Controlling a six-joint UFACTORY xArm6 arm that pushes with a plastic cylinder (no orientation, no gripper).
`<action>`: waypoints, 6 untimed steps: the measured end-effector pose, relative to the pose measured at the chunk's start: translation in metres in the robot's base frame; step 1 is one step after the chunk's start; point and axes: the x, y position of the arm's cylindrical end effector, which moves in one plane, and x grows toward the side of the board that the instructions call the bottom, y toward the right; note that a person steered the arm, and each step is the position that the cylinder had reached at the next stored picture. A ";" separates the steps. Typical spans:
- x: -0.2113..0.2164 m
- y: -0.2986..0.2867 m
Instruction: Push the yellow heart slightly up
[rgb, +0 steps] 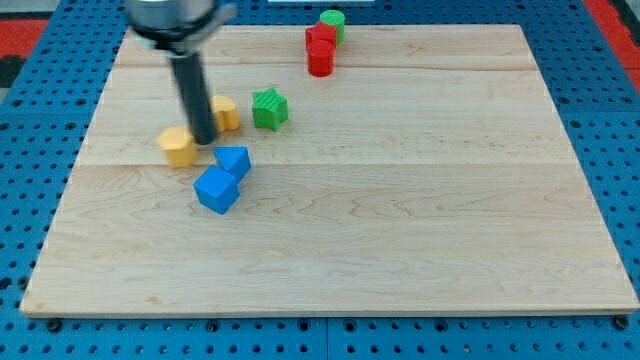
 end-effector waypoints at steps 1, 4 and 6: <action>-0.002 -0.002; -0.049 0.032; -0.084 0.115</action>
